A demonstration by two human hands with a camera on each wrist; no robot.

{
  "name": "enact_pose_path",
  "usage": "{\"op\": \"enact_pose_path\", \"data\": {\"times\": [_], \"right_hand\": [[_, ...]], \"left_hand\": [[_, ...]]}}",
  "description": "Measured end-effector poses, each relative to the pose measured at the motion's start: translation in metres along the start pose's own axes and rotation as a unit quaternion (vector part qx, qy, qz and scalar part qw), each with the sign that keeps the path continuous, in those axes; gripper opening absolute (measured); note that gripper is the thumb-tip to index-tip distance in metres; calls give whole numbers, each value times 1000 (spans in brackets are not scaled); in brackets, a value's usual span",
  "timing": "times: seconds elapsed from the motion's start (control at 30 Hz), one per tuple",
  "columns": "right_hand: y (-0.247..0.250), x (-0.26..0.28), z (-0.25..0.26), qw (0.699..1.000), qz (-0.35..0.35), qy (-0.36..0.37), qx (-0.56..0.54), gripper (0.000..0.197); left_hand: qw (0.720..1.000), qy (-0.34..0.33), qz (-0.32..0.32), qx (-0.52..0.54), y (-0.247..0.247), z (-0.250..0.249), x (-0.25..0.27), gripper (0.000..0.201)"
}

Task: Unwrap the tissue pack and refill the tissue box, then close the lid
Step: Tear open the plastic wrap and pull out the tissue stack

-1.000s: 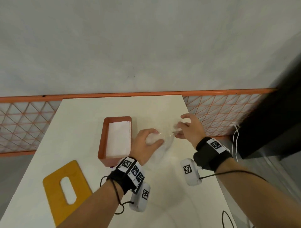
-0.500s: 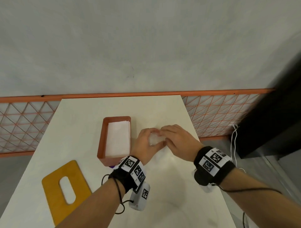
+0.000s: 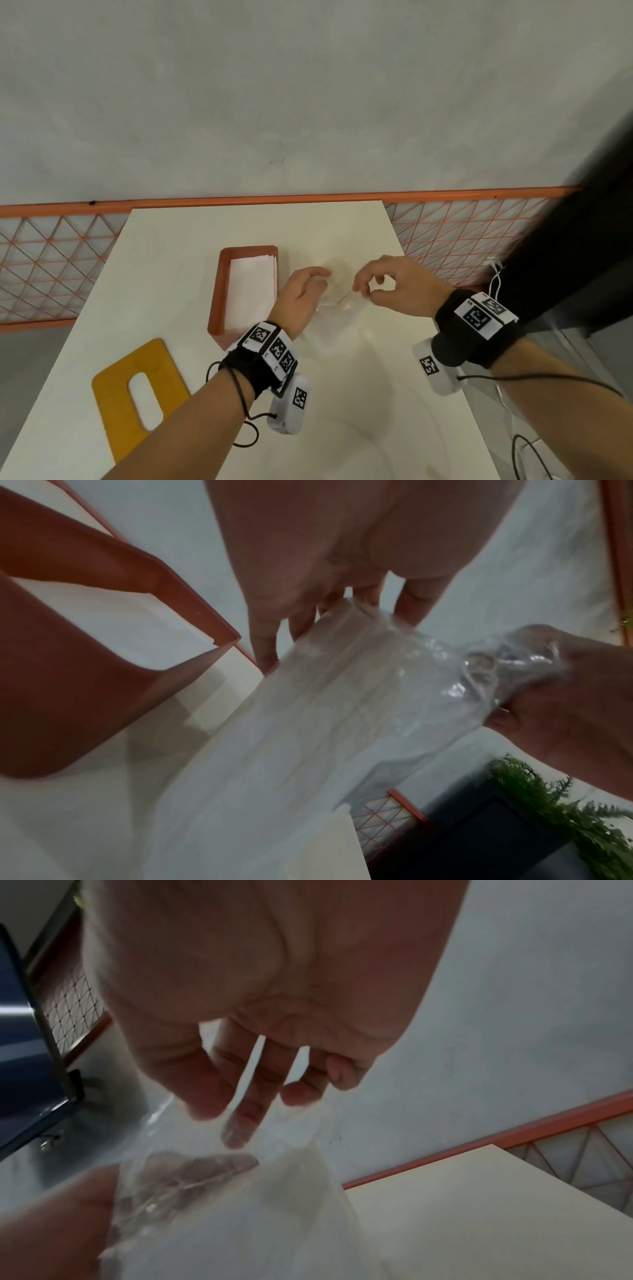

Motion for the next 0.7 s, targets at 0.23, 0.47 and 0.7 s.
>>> {"op": "enact_pose_path", "data": {"times": [0.23, 0.47, 0.7], "right_hand": [[-5, 3, 0, 997, 3, -43, 61, 18], [-10, -6, 0, 990, -51, -30, 129, 34], [-10, -14, -8, 987, -56, -133, 77, 53]], "left_hand": [[997, 2, 77, -12, 9, -8, -2, 46], [982, -48, 86, -164, 14, -17, -2, 34], [957, 9, 149, -250, 14, -28, -10, 52]]}}
Point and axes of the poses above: each hand's wrist, its own x-axis away from the middle knuckle, its own y-axis out of the back of the hand, z = x × y, the point moved 2 cm from there along -x, towards the middle knuckle, and after that the axes turned 13 degrees about -y, right-handed, at the moved point
